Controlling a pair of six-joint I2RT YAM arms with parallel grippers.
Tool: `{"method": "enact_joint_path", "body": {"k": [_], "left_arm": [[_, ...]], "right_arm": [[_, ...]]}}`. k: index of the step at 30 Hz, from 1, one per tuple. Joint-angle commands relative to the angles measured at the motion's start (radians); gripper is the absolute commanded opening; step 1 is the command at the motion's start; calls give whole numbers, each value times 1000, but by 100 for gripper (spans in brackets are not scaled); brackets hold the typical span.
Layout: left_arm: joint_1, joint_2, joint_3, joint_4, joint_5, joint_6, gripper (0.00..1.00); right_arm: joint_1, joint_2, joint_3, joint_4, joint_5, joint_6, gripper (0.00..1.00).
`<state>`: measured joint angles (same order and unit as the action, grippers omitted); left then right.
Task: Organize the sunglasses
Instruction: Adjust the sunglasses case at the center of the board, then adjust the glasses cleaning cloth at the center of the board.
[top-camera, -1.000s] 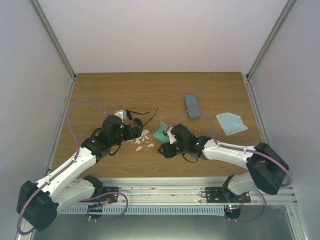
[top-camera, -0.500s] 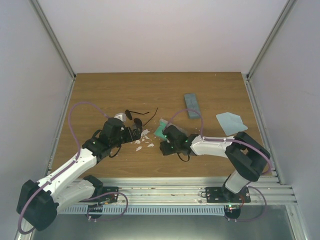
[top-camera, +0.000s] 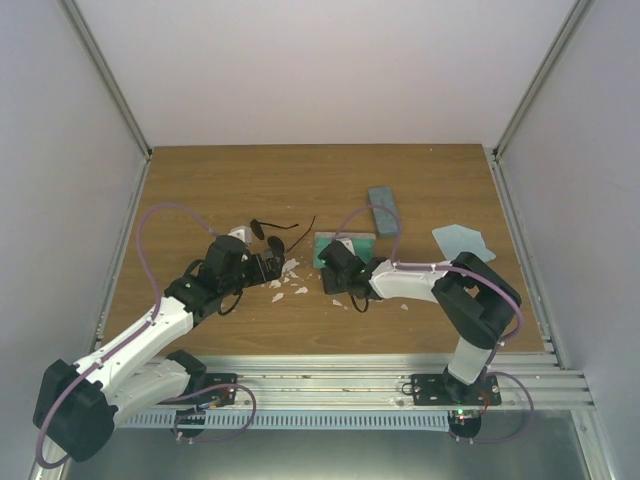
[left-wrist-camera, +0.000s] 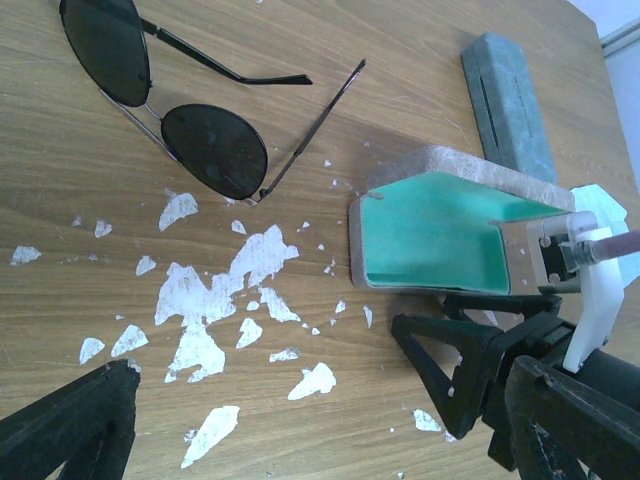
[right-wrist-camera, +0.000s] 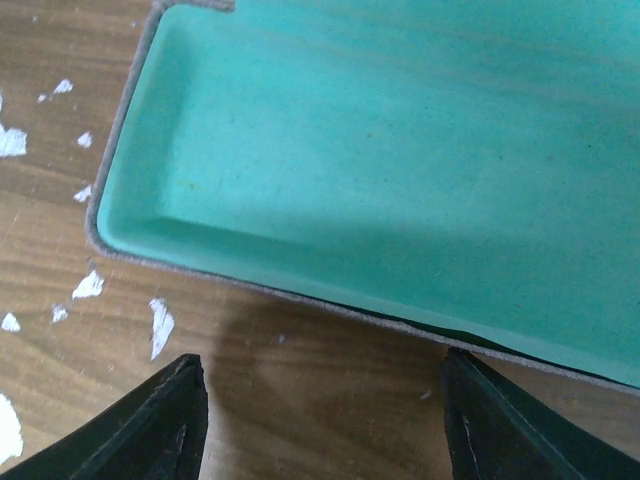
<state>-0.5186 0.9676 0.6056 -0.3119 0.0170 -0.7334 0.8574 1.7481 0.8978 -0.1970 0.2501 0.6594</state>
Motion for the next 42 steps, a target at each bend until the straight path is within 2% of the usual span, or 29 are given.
{"method": "enact_joint_path", "body": {"k": [1, 9, 13, 17, 23, 31, 35, 42], "left_arm": [[7, -13, -7, 17, -20, -9, 99], [6, -17, -6, 12, -20, -5, 99], [6, -22, -8, 10, -20, -1, 99], [6, -29, -12, 11, 8, -2, 99], [6, -41, -20, 26, 17, -9, 99], [6, -54, -32, 41, 49, -11, 99], [6, -64, -43, 52, 68, 1, 99], [6, -64, -77, 95, 119, 19, 99]], "right_arm": [[-24, 26, 14, 17, 15, -16, 63], [-49, 12, 5, 44, -29, -19, 62], [-50, -108, -53, 33, -19, -4, 62], [-82, -244, -124, -23, 73, 17, 62], [-330, -394, -236, -90, 153, -5, 61], [-699, -349, -224, -103, 94, -33, 58], [-794, -295, -206, -102, 65, -31, 56], [-886, -268, -206, -111, 79, -23, 50]]}}
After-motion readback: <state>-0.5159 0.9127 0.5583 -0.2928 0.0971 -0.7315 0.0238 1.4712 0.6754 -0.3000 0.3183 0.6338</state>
